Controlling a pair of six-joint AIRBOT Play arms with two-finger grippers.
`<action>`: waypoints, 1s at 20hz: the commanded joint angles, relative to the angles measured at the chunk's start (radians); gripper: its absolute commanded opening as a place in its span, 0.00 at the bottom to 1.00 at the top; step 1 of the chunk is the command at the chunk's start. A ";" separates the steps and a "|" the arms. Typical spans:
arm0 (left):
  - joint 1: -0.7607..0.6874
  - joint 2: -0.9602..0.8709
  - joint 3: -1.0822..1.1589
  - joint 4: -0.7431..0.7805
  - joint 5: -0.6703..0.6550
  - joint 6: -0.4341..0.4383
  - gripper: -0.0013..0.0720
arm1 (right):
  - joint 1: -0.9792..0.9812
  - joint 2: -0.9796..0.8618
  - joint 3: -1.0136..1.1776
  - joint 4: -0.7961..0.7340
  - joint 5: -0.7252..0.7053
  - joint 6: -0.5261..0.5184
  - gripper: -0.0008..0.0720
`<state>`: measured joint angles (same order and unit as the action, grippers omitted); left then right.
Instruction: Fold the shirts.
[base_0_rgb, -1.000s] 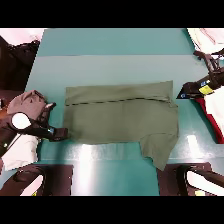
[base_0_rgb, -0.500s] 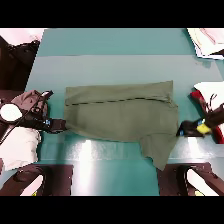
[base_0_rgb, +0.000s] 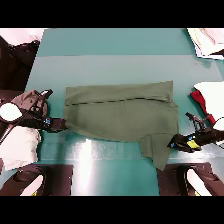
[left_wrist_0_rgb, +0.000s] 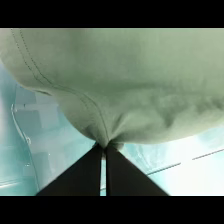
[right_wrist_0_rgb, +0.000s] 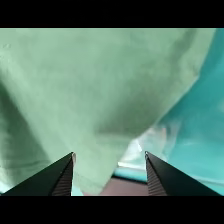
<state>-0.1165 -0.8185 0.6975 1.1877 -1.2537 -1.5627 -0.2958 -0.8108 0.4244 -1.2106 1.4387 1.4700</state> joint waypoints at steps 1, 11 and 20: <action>0.001 0.001 0.001 0.000 0.000 0.000 0.05 | 0.000 0.006 -0.015 0.013 -0.060 0.018 0.67; 0.001 0.001 0.001 0.000 -0.008 0.000 0.05 | 0.219 -0.189 0.065 -0.029 -0.064 0.025 0.20; 0.001 0.001 0.187 -0.014 -0.034 0.026 0.05 | 0.231 0.025 0.418 -0.107 0.029 0.075 0.04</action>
<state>-0.1165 -0.8181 0.8066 1.1744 -1.3003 -1.5398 -0.0437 -0.8555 0.7277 -1.3006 1.4750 1.5326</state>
